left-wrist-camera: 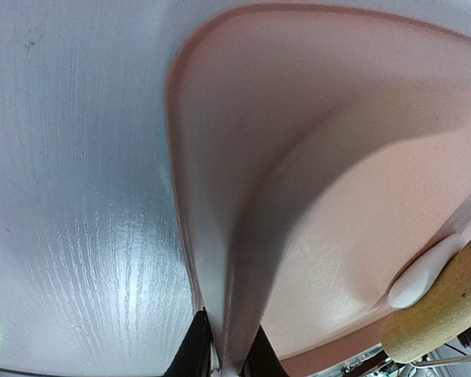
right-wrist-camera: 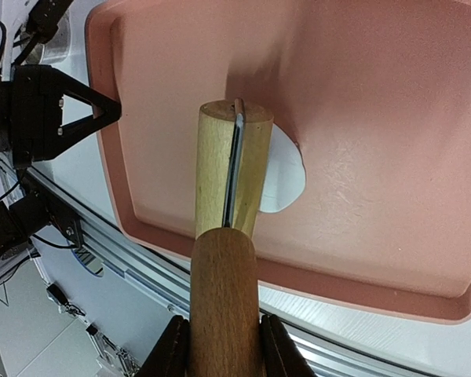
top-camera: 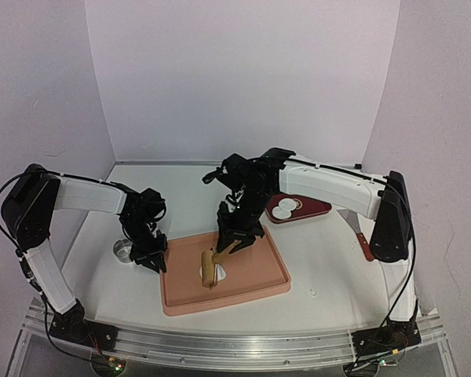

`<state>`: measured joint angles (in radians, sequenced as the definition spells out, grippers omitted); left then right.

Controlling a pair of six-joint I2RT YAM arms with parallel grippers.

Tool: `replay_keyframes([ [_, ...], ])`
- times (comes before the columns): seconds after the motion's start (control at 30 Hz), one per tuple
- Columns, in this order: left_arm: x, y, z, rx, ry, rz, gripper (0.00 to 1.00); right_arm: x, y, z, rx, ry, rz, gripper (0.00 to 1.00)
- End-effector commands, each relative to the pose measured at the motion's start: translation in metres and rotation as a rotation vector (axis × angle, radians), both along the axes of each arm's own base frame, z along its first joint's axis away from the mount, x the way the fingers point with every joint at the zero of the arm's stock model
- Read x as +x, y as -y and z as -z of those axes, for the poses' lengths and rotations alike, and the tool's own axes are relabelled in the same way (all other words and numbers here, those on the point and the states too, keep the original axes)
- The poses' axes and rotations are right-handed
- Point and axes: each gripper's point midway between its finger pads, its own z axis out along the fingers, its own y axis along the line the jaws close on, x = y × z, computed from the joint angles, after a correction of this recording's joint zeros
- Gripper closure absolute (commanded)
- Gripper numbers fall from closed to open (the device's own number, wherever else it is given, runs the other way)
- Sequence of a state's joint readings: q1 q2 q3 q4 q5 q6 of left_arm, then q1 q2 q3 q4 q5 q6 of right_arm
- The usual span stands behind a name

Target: Roll out the dumpling wrappers from the dough

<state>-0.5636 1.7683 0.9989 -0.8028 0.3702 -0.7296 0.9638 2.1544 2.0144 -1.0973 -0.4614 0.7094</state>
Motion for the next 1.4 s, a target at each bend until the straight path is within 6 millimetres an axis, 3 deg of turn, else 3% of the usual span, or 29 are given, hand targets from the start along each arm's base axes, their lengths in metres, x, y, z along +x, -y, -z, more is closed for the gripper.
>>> replay_keyframes([
  [0.0, -0.013, -0.041, 0.076, 0.234, 0.018, 0.034, 1.00, -0.006, 0.053, 0.050, -0.247, -0.044, 0.013, 1.00],
  [0.17, -0.014, -0.041, 0.077, 0.237, 0.012, 0.034, 1.00, -0.007, 0.070, 0.077, -0.313, -0.081, -0.006, 1.00],
  [0.33, -0.015, -0.040, 0.079, 0.235, 0.003, 0.036, 1.00, -0.015, 0.097, 0.125, -0.440, -0.134, -0.065, 1.00],
  [0.6, -0.016, -0.039, 0.081, 0.237, -0.019, 0.038, 1.00, -0.022, 0.121, 0.180, -0.519, -0.235, -0.119, 1.00],
  [0.9, -0.019, -0.038, 0.081, 0.240, -0.047, 0.042, 1.00, -0.025, 0.136, 0.213, -0.555, -0.313, -0.143, 1.00],
  [1.07, -0.019, -0.037, 0.080, 0.238, -0.055, 0.033, 1.00, -0.021, 0.133, 0.212, -0.541, -0.311, -0.136, 1.00],
  [1.2, -0.017, -0.037, 0.076, 0.238, -0.042, 0.023, 1.00, -0.007, 0.114, 0.193, -0.475, -0.269, -0.116, 1.00],
  [1.37, -0.013, -0.035, 0.068, 0.233, -0.022, 0.013, 1.00, 0.013, 0.045, 0.120, -0.195, -0.169, -0.152, 1.00],
])
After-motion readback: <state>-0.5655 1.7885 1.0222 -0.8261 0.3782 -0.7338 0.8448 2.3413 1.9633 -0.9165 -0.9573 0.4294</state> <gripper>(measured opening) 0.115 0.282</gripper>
